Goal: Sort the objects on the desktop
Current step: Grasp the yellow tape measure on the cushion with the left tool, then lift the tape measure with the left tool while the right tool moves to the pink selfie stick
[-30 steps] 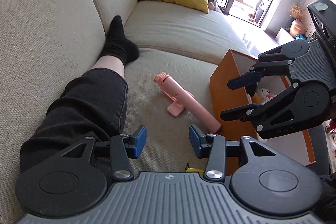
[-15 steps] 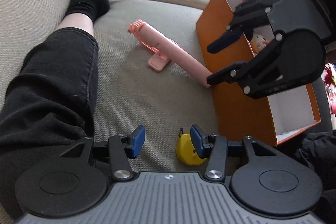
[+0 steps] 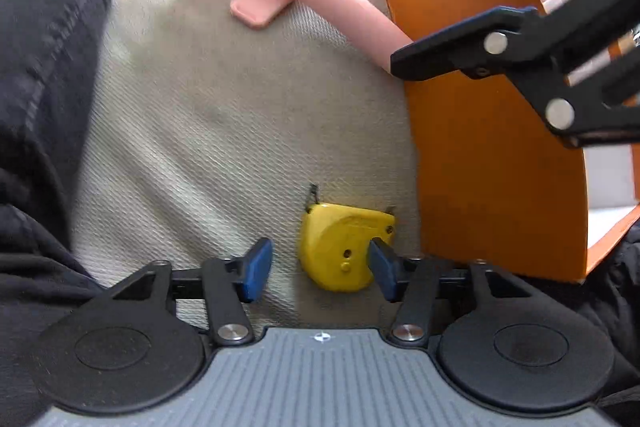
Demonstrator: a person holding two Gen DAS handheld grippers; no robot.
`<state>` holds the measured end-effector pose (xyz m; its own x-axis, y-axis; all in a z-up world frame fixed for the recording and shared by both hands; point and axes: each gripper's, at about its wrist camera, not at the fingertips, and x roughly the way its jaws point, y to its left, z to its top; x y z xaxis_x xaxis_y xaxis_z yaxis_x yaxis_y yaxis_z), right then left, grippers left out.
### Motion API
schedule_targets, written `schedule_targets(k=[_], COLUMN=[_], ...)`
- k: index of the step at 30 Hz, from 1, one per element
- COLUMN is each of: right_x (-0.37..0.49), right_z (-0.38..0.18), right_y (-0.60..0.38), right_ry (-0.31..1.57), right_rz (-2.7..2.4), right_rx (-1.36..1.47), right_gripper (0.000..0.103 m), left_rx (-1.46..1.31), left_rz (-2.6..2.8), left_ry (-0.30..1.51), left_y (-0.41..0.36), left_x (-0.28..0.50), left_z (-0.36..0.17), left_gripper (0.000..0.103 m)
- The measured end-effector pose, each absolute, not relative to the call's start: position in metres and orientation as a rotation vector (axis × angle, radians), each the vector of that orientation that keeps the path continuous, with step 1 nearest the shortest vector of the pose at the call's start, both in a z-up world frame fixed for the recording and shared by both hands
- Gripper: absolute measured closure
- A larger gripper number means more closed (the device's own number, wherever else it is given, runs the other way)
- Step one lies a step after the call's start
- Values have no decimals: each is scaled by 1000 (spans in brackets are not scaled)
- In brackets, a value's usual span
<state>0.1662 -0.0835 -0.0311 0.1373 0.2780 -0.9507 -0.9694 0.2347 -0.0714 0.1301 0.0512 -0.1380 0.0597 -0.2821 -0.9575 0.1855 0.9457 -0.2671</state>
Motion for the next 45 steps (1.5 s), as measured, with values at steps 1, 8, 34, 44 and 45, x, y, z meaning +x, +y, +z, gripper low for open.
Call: schedule_targets(k=[1,8,34,44,45], right_x=[166,166,163,179,183], right_z=[-31,-33,-24,-24,-25], right_y=[-83,-80,-80,-67,-65], right_ry=[1012,1014,962,964,971], right_rz=[1099,1095,1035,995,985], right_rx=[-884,-881,-903,-900,-894], right_gripper=[58,58,58,60,60], left_rx=[-90,-142,-44,19,20], left_rz=[-355,-356,-226,-47,-40], left_ry=[1475,1441,1187,1131,1143], left_y=[51,51,33,71,72], left_x=[128,117,52,107,110], left_z=[-141,-143,-95,-81,-84], left_gripper=[36,47,79,79,79])
